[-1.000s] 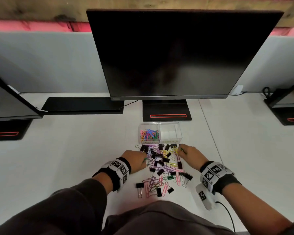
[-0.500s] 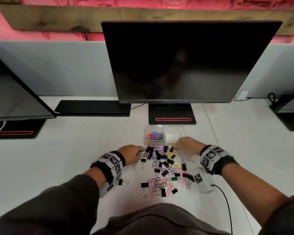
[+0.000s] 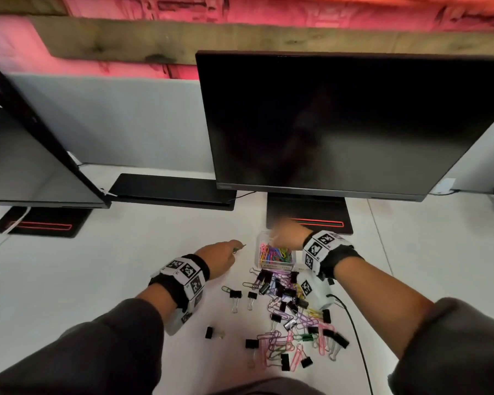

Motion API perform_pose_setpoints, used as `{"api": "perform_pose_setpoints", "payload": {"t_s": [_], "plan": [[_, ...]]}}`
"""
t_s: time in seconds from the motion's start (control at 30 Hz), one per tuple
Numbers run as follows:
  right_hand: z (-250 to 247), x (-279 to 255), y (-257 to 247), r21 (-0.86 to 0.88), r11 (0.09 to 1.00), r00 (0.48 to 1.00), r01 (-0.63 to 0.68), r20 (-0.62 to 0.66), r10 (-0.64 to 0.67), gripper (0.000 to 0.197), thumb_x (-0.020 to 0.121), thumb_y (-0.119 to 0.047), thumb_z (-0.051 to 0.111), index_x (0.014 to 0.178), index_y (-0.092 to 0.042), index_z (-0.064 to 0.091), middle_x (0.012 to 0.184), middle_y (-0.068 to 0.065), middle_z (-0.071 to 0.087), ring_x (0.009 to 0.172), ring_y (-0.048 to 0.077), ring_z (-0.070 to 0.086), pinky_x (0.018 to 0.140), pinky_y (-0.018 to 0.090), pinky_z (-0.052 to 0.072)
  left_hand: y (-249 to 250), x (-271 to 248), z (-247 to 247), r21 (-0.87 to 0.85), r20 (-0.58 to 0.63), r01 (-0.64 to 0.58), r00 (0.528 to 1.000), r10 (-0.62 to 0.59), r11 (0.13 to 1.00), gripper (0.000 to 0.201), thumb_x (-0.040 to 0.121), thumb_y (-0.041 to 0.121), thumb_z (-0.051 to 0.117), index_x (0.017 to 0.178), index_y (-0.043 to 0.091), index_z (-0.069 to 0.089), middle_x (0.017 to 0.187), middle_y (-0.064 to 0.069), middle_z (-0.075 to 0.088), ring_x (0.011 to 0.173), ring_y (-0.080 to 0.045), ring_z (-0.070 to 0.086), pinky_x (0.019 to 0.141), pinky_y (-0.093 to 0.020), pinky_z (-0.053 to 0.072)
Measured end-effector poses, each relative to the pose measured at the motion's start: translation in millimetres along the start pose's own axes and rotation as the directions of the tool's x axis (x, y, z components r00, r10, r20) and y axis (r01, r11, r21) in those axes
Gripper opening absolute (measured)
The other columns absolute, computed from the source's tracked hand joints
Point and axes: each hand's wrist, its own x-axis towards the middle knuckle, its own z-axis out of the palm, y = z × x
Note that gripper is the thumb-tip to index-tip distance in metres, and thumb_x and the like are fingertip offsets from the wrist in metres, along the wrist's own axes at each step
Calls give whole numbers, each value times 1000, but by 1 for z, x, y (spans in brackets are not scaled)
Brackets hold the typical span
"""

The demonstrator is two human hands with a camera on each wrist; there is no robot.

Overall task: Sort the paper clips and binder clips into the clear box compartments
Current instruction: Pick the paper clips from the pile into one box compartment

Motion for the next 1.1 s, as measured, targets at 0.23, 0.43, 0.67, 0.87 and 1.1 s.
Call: {"api": "perform_pose_setpoints", "payload": {"t_s": [0.23,0.43,0.67,0.87,1.1], "plan": [[-10,-26,41,267,955,967,131,-247,-64,25,91,-4,46,111,-1,62,104,15,66,90,21,59,79,26,46,32,24,-17,42,-56,-139,988,141,989,36,98,12,32,131,18,45,140,-6,49,122,-25,52,99,-32,41],[6,-83,110,336,942,944,10,-315,102,18,93,-6,45,96,-13,61,87,1,62,74,10,58,72,16,44,71,56,-13,129,72,-280,959,272,951,38,95,7,38,132,15,47,135,-10,48,120,-26,50,97,-31,41],[47,-111,157,377,908,912,-184,-279,300,15,90,-8,51,98,-12,64,89,-4,62,82,18,57,63,12,38,72,57,-6,117,16,-320,947,320,940,43,93,12,47,135,18,46,134,-8,49,122,-23,50,103,-31,40],[74,-97,140,313,908,884,-278,-286,370,33,85,-15,63,115,-3,58,110,13,57,101,26,55,82,25,38,18,23,20,-58,-238,-127,965,110,990,19,92,17,47,104,19,62,99,6,51,85,-14,51,87,-27,43],[103,-85,107,136,919,881,-369,-264,393,16,90,-13,49,101,-3,56,113,17,61,104,29,57,78,29,42,-12,-9,76,75,-55,-4,998,8,997,42,86,32,59,125,23,50,127,-3,47,123,-22,43,99,-36,41]]}}
